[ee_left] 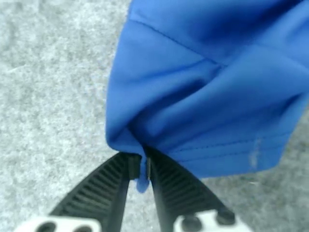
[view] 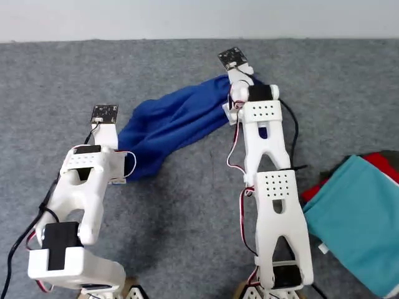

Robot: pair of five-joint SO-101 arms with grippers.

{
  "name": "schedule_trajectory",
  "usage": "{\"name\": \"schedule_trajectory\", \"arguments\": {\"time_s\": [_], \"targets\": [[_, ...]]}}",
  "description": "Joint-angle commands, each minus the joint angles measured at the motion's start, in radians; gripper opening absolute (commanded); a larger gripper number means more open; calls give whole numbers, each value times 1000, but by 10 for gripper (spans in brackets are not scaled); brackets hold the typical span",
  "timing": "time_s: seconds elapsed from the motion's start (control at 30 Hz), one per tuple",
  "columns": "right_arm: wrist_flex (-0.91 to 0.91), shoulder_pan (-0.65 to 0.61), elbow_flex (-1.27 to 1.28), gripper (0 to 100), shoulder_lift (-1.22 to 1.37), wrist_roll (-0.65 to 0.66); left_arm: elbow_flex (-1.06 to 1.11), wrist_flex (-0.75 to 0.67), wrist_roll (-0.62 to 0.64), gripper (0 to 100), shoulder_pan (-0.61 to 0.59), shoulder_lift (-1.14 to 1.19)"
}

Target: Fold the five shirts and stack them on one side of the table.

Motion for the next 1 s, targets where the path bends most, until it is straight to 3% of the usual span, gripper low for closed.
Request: {"name": "schedule_trajectory", "arguments": {"time_s": [0.0, 0.07, 0.2, 0.27, 0.53, 0.97], "targets": [[-10, 62, 0, 207, 4, 11, -4, -11, 5, 12, 5, -18], [-8, 59, 3, 176, 4, 12, -4, -11, 5, 12, 5, -18], [45, 41, -3, 0, 2, 80, -4, -11, 5, 12, 5, -18], [97, 30, -28, 35, -8, 89, -4, -11, 5, 12, 5, -18], [354, -33, -175, 9, -188, 87, -4, -11, 5, 12, 3, -18], [363, -91, -167, 9, -510, 26, -4, -11, 5, 12, 3, -18]]}}
